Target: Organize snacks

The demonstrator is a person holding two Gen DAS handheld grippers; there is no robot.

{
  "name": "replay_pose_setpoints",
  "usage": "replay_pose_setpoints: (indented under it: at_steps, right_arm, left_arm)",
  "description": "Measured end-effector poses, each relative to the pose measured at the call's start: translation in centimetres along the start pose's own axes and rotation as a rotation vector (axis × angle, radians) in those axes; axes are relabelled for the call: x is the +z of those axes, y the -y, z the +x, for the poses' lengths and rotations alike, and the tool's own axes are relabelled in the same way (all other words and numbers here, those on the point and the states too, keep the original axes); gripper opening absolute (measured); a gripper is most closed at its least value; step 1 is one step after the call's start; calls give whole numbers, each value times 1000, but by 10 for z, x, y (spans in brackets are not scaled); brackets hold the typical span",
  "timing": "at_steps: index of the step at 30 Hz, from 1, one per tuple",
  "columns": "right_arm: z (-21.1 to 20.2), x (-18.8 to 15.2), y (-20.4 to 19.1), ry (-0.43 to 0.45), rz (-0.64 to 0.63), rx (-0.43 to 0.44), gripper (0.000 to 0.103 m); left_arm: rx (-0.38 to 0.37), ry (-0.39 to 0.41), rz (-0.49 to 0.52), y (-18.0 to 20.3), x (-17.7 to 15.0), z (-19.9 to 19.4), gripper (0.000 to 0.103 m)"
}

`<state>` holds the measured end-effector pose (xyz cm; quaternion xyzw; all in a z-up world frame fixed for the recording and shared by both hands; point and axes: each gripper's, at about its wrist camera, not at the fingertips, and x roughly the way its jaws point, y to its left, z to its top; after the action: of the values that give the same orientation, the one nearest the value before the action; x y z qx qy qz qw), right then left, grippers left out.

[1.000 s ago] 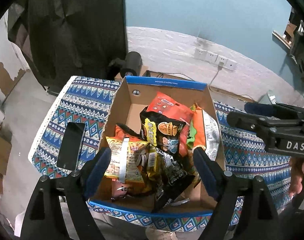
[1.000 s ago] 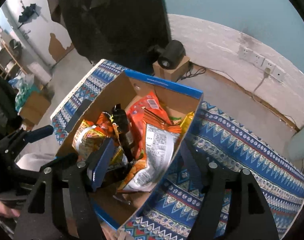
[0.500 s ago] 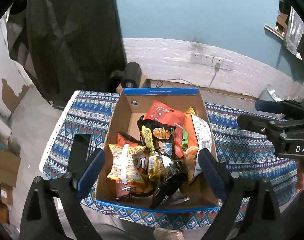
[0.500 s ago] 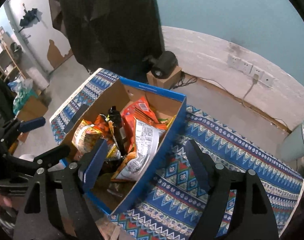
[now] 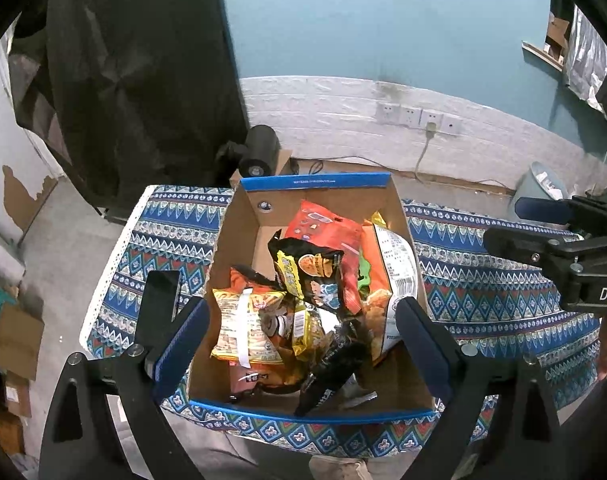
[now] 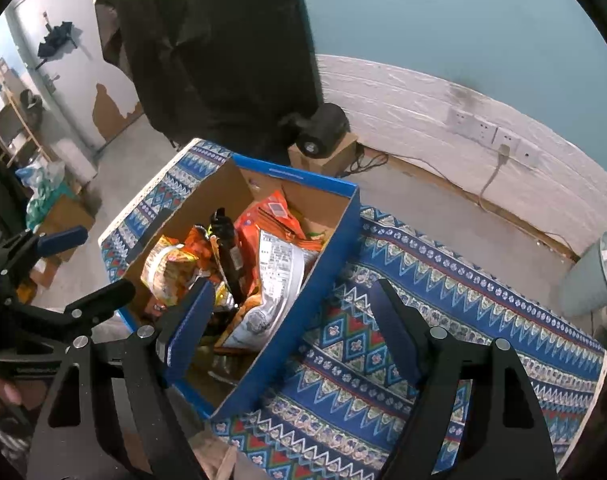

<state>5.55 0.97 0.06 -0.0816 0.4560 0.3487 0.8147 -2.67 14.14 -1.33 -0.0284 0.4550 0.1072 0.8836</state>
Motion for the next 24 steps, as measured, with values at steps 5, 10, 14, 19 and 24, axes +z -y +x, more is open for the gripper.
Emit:
replay_pose_setpoints:
  at_steps: [5, 10, 14, 19, 24]
  right_arm:
    - [0, -1, 1, -5, 3, 6, 79]
    - [0, 0, -2, -6, -3, 7, 79]
    - [-1, 1, -3, -6, 1, 13, 79]
    - [0, 2, -4, -6, 1, 12, 79]
    - [0, 2, -3, -9, 3, 12, 79]
  left_arm:
    - [3, 1, 6, 1, 0, 0, 95]
    - [2, 1, 5, 2, -1, 0, 95]
    - [7, 1, 6, 2, 0, 1, 95]
    - [6, 6, 9, 1, 0, -1, 95]
    - [5, 3, 5, 1, -1, -1, 95]
